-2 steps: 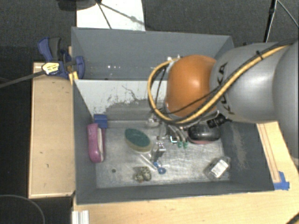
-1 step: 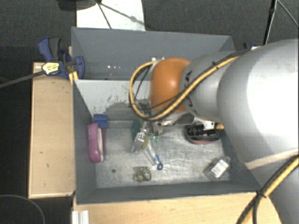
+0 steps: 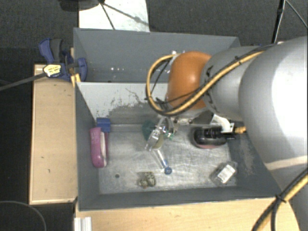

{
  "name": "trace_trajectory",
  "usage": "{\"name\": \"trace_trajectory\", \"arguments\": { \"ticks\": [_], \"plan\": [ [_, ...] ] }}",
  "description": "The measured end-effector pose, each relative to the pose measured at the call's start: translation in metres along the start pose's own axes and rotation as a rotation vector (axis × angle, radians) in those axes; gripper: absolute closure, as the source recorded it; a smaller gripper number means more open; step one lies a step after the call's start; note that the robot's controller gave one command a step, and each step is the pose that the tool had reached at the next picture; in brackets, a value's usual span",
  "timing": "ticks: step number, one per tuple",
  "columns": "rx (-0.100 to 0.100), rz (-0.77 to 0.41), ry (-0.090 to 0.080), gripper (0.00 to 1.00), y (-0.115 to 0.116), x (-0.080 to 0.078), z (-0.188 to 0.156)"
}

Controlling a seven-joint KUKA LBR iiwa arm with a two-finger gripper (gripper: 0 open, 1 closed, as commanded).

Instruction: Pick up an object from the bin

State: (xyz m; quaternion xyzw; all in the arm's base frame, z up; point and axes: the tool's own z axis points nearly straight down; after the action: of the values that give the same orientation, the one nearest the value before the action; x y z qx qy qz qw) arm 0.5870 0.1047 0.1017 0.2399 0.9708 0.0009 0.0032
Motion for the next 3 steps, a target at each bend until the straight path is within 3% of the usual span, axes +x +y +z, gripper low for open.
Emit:
{"name": "trace_trajectory", "arguments": {
  "ticks": [1,2,3],
  "plan": [
    [0.001,0.308,0.002,0.00,0.002,-0.003,0.001],
    [0.000,0.474,0.009,0.00,-0.005,-0.007,0.028],
    [0.002,0.466,0.007,0.00,-0.003,-0.007,0.026]
  ]
}}
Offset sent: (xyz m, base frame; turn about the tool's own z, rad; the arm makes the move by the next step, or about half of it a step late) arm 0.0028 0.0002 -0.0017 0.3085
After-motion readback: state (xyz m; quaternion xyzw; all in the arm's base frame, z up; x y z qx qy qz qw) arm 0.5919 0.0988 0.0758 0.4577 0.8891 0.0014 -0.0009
